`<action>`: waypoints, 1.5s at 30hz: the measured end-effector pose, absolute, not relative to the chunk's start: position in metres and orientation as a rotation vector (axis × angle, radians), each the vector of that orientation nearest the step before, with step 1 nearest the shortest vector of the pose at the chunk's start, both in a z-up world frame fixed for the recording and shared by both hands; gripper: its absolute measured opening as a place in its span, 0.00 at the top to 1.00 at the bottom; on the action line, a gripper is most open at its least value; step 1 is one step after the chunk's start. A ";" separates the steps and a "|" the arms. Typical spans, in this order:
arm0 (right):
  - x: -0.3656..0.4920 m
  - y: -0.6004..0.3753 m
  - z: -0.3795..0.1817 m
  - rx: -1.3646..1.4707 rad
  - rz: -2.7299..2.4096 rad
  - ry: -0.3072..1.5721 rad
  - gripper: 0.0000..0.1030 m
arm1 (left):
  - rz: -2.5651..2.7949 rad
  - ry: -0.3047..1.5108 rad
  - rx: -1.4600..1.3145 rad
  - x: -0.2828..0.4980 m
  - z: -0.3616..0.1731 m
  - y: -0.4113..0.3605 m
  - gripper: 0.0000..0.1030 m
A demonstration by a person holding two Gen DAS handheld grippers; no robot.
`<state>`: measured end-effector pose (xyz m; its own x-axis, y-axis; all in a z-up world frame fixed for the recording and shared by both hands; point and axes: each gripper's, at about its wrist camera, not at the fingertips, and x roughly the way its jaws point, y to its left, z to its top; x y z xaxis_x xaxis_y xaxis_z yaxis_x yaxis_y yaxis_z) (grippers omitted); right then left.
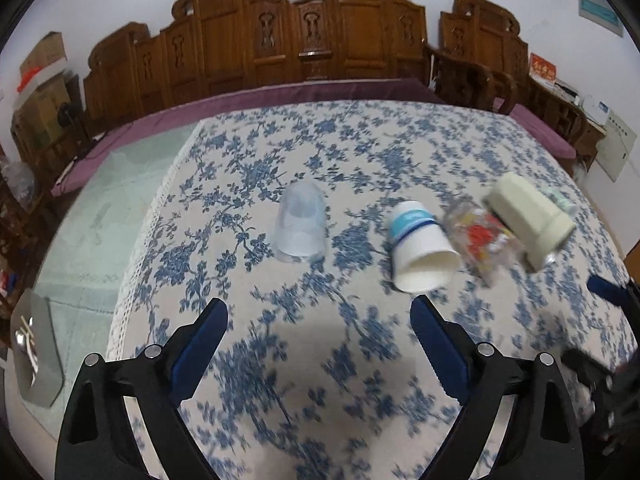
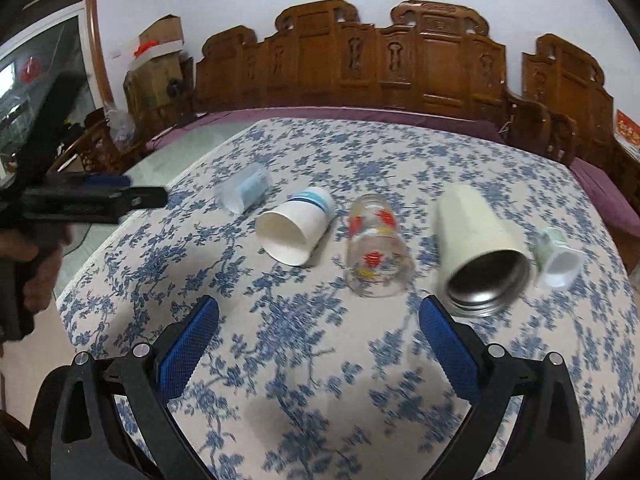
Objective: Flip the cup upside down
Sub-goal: 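Move the left gripper down to the clear plastic cup lying on its side, then close the left gripper on the clear cup and lift it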
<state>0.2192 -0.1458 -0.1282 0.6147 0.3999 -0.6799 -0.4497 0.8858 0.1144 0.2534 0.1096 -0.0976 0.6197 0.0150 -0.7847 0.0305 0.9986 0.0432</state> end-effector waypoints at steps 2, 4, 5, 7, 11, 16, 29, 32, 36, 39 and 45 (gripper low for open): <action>0.223 -0.137 -0.131 -0.073 0.501 0.771 0.02 | -0.015 0.924 0.046 0.272 -0.102 0.116 0.20; 0.228 -0.130 -0.134 -0.073 0.512 0.778 0.02 | -0.022 0.945 0.037 0.291 -0.108 0.121 0.21; 0.230 -0.127 -0.136 -0.071 0.517 0.783 0.02 | -0.030 0.961 0.034 0.300 -0.111 0.123 0.21; 0.233 -0.123 -0.139 -0.066 0.522 0.790 0.02 | -0.033 0.985 0.049 0.318 -0.117 0.123 0.21; 0.236 -0.121 -0.141 -0.058 0.529 0.795 0.02 | -0.022 1.023 0.077 0.354 -0.130 0.122 0.21; 0.235 -0.124 -0.143 -0.057 0.527 0.793 0.02 | -0.014 1.079 0.066 0.392 -0.147 0.124 0.29; 0.229 -0.146 -0.150 -0.047 0.492 0.803 0.02 | 0.009 1.185 -0.004 0.424 -0.177 0.132 0.48; 0.227 -0.152 -0.150 -0.042 0.483 0.805 0.02 | -0.007 1.174 -0.005 0.417 -0.171 0.128 0.49; 0.219 -0.159 -0.147 -0.039 0.468 0.799 0.02 | -0.028 1.143 0.009 0.396 -0.152 0.118 0.49; 0.213 -0.167 -0.144 -0.031 0.455 0.791 0.02 | -0.049 1.114 0.030 0.373 -0.136 0.107 0.49; 0.192 -0.186 -0.135 -0.014 0.421 0.769 0.02 | -0.096 1.070 0.070 0.325 -0.113 0.080 0.49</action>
<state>0.1924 -0.1863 -0.1354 0.6397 0.3640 -0.6770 -0.3739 0.9169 0.1396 0.3247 0.0798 -0.1127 0.4767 -0.0444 -0.8779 0.1124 0.9936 0.0107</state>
